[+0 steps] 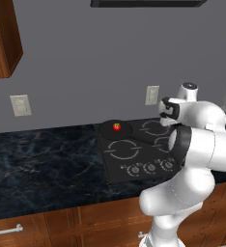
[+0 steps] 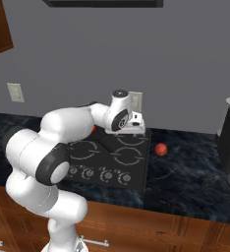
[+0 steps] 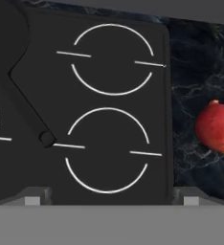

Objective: Place the pan on the rear left burner on the stove. Then place the tomato and the onion in the pan and turn on the rear left burner.

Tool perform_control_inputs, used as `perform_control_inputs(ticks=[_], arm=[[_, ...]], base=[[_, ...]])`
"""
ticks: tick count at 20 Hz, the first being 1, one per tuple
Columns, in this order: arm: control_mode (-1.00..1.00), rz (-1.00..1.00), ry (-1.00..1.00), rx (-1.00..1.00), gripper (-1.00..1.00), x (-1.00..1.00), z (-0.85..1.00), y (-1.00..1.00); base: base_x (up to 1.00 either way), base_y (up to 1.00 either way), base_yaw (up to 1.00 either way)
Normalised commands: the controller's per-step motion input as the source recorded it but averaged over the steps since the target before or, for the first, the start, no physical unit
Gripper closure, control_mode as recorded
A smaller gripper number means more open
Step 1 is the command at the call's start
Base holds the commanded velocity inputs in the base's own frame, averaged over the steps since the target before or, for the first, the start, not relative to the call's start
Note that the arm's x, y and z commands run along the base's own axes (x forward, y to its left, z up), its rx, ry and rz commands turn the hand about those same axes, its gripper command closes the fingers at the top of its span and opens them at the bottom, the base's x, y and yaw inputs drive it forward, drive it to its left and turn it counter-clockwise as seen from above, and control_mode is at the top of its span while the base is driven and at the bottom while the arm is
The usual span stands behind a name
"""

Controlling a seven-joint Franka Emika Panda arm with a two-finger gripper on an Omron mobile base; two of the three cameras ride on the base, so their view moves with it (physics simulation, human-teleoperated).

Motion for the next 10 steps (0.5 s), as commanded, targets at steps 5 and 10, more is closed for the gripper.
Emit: perform_control_inputs(ticks=[5,10], arm=[[-1.0,0.0,0.16,0.0,-1.0,0.0,-0.05,-0.44],[-1.0,0.0,0.18,0.0,-1.0,0.19,-0.03,-0.52]], base=[[0.0,0.0,0.0],[0.0,0.0,0.0]])
